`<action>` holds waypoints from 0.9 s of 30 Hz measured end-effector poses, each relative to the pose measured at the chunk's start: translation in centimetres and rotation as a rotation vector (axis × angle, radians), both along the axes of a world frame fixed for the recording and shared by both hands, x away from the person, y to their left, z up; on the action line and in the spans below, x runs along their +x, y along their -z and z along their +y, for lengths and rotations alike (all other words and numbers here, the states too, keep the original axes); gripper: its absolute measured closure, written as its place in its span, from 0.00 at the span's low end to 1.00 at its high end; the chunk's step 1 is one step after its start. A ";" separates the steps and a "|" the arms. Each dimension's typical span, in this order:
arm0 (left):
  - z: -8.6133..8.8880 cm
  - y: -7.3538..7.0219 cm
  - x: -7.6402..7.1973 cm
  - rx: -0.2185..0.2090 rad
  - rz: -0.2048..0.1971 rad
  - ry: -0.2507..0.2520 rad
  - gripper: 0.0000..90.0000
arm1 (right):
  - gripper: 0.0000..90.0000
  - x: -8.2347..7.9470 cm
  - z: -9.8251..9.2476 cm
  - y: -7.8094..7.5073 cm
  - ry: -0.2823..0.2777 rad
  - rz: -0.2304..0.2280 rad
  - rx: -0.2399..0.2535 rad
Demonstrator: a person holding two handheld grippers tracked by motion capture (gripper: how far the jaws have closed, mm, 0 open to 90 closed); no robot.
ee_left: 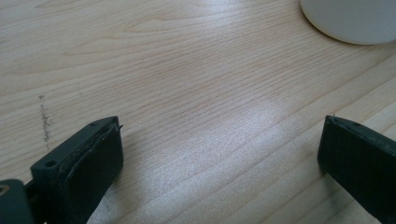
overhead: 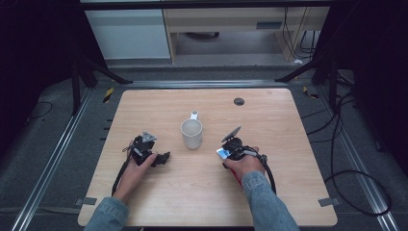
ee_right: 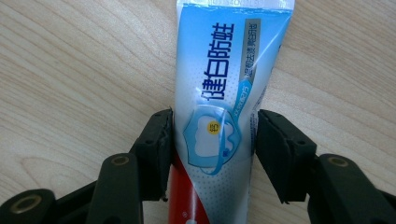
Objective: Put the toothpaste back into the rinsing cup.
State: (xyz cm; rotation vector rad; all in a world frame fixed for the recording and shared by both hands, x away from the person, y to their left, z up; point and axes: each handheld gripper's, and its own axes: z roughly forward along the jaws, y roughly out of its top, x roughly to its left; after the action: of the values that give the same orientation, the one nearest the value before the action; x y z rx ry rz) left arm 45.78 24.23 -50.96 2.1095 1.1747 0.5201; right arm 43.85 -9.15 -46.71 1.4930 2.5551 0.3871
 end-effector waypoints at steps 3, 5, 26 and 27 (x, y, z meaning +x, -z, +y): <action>0.0 0.0 0.0 0.000 0.000 0.000 0.00 | 0.52 0.1 0.1 0.2 -0.007 -0.001 -0.009; 0.0 0.0 0.0 0.000 0.000 0.000 0.00 | 0.52 0.1 0.1 0.3 -0.008 0.002 -0.010; 0.0 0.0 0.0 0.000 0.000 0.000 0.00 | 0.59 0.1 0.2 0.2 -0.031 -0.006 -0.037; 0.0 0.0 0.0 0.000 0.000 0.000 0.00 | 0.60 0.1 0.2 0.2 -0.025 -0.003 -0.036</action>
State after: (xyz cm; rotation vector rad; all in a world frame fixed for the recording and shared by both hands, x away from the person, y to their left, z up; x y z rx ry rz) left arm 45.78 24.23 -50.96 2.1095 1.1745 0.5202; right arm 43.95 -8.93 -46.93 1.4487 2.5663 0.3441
